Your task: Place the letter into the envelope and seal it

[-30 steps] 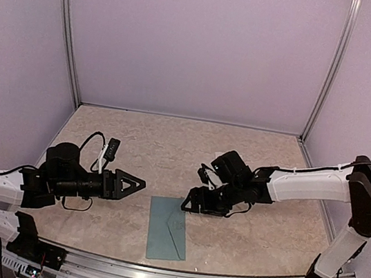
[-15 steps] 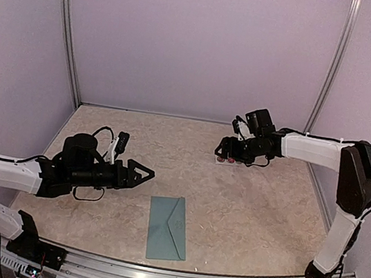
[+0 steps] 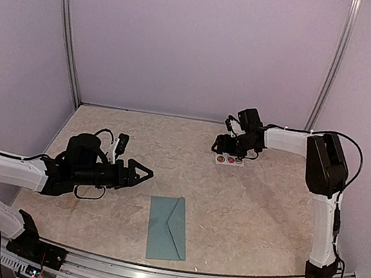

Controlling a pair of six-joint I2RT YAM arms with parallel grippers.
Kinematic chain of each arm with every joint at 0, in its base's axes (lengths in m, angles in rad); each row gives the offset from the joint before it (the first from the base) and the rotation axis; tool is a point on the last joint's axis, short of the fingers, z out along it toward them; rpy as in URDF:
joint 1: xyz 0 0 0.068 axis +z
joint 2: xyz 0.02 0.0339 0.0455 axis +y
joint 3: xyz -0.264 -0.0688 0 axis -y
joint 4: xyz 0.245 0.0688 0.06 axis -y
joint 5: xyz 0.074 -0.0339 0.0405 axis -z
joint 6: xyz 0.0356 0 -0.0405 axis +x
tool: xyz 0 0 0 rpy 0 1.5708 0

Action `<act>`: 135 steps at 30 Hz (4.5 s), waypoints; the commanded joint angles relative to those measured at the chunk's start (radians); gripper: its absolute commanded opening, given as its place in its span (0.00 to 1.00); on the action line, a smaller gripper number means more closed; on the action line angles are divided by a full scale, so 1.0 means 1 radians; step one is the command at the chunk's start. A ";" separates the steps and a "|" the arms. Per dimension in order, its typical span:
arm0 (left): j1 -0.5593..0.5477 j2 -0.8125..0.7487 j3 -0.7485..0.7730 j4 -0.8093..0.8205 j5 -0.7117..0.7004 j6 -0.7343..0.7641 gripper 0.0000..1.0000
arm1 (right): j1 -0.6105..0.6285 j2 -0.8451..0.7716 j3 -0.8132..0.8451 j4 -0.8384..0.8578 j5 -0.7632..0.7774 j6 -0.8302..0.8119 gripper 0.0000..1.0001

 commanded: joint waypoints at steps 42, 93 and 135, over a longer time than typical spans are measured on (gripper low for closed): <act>0.001 -0.338 -0.134 -0.113 -0.044 -0.027 0.81 | 0.317 -0.349 -0.658 0.231 -0.182 0.099 0.75; -0.049 -0.234 -0.093 -0.079 -0.055 -0.035 0.81 | 0.300 -0.267 -0.493 -0.078 -0.084 -0.238 0.12; -0.060 -0.267 -0.121 -0.076 -0.068 -0.050 0.81 | 0.299 -0.325 -0.583 -0.120 -0.174 -0.262 0.00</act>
